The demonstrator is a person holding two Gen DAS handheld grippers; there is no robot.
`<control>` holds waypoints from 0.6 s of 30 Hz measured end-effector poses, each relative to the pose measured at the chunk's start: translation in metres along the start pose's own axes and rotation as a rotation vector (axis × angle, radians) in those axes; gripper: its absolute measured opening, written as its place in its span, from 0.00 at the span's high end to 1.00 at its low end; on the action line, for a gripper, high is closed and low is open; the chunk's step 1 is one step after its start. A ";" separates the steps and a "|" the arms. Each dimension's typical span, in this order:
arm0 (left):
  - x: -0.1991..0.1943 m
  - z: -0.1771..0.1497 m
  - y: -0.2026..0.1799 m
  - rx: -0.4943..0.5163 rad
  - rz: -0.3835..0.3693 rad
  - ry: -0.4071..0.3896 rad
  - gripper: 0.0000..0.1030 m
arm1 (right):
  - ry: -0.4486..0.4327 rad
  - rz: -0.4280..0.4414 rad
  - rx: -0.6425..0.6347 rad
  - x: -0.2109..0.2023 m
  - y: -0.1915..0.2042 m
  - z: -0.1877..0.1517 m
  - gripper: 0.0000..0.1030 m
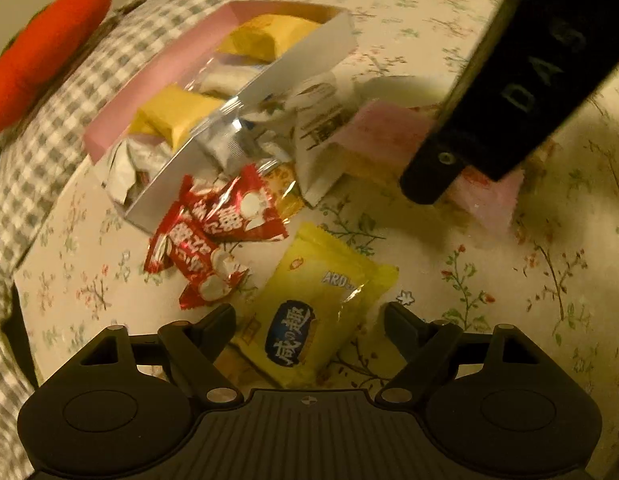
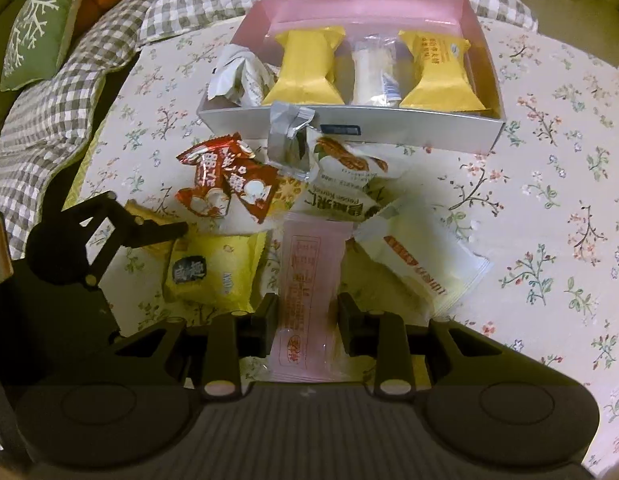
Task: Organize snacks
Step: 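Grasp the yellow chip bag with the left tool while the right grasps the pink bar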
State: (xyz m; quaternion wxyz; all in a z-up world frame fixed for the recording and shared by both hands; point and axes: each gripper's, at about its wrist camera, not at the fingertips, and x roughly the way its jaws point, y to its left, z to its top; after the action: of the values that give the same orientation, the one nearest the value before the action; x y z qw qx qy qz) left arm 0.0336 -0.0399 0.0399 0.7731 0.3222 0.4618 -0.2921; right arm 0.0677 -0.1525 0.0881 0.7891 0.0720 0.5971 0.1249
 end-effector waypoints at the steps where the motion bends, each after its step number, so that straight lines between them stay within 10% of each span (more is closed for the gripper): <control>1: -0.001 0.001 0.002 -0.010 -0.001 0.000 0.26 | 0.000 -0.001 0.001 0.000 0.000 0.000 0.72; 5: -0.003 0.003 0.007 -0.048 -0.027 0.008 0.58 | -0.012 0.001 0.006 -0.003 0.000 0.001 0.72; 18: -0.012 0.010 0.014 -0.117 -0.038 -0.034 0.64 | -0.041 0.011 0.032 -0.010 -0.005 0.001 0.72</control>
State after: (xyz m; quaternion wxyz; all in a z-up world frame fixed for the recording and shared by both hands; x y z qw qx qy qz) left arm 0.0447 -0.0370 0.0572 0.7926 0.2628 0.4709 -0.2846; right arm 0.0671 -0.1602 0.0959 0.7993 0.0905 0.5823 0.1181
